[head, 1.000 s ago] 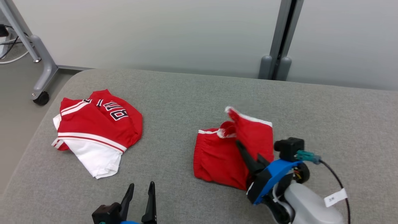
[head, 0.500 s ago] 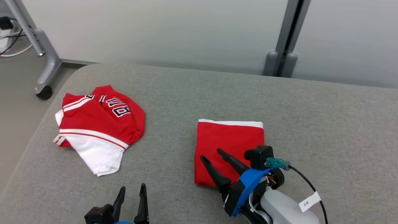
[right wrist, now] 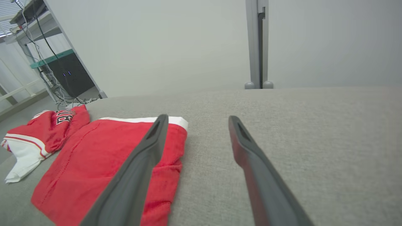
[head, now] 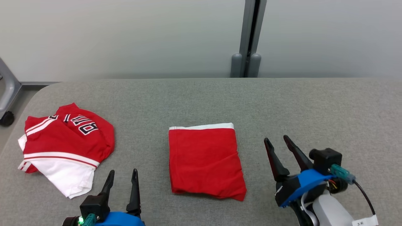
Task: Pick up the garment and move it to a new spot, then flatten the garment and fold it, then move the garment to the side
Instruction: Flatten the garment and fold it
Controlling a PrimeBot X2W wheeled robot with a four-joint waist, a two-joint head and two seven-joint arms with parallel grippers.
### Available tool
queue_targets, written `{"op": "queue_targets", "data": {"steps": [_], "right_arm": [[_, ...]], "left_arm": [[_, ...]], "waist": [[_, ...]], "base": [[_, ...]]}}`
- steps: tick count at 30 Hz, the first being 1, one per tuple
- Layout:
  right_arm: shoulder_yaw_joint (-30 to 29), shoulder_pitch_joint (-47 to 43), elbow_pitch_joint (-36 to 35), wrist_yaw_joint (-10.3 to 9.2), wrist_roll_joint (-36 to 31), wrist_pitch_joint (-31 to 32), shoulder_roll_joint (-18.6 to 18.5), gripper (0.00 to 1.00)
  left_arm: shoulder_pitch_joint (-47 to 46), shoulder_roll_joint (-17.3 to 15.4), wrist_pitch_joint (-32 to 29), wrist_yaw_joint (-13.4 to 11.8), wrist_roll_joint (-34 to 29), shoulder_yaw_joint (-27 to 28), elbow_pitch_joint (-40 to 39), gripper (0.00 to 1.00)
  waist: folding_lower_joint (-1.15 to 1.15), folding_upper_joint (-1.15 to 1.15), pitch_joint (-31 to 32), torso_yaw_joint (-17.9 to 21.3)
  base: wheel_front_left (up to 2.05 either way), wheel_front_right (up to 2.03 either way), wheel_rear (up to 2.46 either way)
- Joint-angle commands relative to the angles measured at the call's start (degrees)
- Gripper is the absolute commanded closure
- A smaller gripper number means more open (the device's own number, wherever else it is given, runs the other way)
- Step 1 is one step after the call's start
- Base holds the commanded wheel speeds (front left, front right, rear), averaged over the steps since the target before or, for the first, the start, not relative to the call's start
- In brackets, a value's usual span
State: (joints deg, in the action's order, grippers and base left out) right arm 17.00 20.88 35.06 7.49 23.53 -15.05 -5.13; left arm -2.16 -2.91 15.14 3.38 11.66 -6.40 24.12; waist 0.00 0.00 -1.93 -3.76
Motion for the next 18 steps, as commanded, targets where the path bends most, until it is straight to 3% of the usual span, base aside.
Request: {"op": "queue_targets", "data": {"steps": [1, 6, 18], "right_arm": [[-1.9, -2.2, -0.7, 0.00, -1.8, -0.1, 0.5, 0.00], [-7.1, -7.7, -2.8, 0.00, -8.6, -0.2, 1.6, 0.00], [-8.7, -13.2, -3.8, 0.00, -9.6, -0.2, 2.2, 0.00]], "left_arm": [[0.1, 0.0, 0.0, -0.1, -0.8, 0.3, -0.2, 0.00], [2.6, 0.0, 0.0, -0.5, -2.9, -0.6, -0.7, 0.00], [5.7, 0.0, 0.0, -3.4, -3.4, -3.8, -3.6, 0.00]], "waist": [[0.00, 0.00, 0.5, 0.8], [0.00, 0.00, 1.3, 2.5], [0.00, 0.00, 1.6, 4.1]], "base": [[0.00, 0.00, 0.00], [0.00, 0.00, 0.00], [0.00, 0.00, 0.00]]}}
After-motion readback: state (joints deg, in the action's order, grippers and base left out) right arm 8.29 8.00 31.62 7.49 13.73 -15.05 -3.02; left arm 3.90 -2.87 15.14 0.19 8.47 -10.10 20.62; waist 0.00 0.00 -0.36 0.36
